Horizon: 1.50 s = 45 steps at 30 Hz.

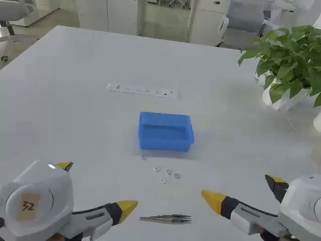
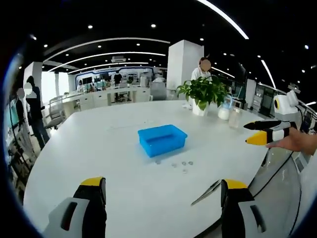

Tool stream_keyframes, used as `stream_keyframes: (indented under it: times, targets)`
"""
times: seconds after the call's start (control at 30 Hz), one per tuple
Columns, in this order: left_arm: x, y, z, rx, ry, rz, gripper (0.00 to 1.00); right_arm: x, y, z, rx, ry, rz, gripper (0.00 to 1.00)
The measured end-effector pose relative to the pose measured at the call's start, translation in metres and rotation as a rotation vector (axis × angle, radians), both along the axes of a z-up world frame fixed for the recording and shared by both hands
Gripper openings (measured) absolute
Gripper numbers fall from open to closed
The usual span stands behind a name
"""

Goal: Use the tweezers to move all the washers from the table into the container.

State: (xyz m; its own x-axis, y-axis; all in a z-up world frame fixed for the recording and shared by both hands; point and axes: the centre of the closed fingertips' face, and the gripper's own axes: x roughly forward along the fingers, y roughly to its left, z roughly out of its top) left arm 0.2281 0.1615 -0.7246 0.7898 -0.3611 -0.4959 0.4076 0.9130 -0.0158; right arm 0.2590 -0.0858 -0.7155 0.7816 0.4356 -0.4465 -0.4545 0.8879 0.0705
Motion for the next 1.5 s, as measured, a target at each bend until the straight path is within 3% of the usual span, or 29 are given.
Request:
stream_keyframes:
  times: [0.47, 1.5]
  targets:
    - [-0.003, 0.0, -0.012, 0.021, 0.034, -0.016, 0.95, -0.001, 0.001, -0.002, -0.012, 0.007, 0.007, 0.98]
    - [-0.002, 0.0, -0.01, 0.03, 0.031, -0.02, 0.91, -0.001, 0.002, -0.001, -0.022, 0.009, 0.007, 0.97]
